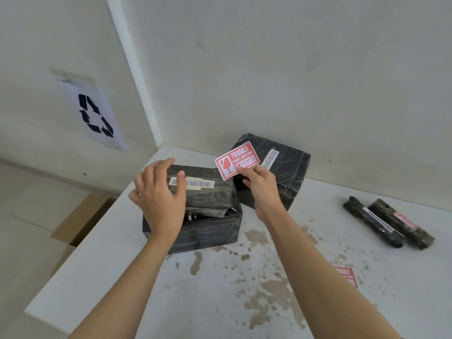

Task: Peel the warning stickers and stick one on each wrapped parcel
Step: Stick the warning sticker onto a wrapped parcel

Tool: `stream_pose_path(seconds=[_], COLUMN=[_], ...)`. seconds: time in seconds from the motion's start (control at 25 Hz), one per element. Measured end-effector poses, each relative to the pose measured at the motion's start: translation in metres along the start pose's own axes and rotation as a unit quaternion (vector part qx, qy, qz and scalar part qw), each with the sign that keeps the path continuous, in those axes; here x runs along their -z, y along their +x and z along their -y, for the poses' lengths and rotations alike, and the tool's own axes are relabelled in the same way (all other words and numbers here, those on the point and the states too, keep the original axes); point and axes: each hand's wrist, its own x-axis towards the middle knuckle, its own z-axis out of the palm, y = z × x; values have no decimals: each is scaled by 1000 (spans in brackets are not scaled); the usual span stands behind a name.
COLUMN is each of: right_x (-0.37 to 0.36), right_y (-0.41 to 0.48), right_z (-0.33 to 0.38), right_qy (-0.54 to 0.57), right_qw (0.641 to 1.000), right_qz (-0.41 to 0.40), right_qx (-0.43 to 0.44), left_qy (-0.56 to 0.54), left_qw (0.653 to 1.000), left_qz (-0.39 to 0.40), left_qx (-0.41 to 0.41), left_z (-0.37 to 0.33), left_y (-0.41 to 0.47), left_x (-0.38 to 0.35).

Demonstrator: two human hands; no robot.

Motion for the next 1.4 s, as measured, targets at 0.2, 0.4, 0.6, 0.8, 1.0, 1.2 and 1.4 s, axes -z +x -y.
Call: stream_pose_path(seconds=[0.2, 0.4, 0.6, 0.8, 1.0, 1.2, 1.4], right_x=[-20, -12, 52, 126, 176, 182, 147], right_y=[-3, -12, -33, -72, -97, -112, -118], right_z=[-16, -10, 3, -2, -33, -77, -112], right_qy=[0, 24, 47, 39, 12, -10, -30], right_qw=[1000, 998, 992, 983, 977, 971, 973], right_qz=[-18, -42, -118, -181, -212, -228, -205], right_qx=[-25, -32, -5, 11, -14, -69, -99], left_qy=[-35, -172, -227, -255, -257, -238, -208], left_qw=[965, 948, 945, 934, 930, 924, 923], left_qz=[167, 160, 177, 216, 234, 265, 264], left_qx=[200, 214, 152, 128, 121, 140, 186], left_z=[28, 0, -68, -121, -135, -95, -39], left_y=[19, 11, -18, -76, -139, -185, -196], left_x=[-3, -1, -11, -24, -39, -53, -47])
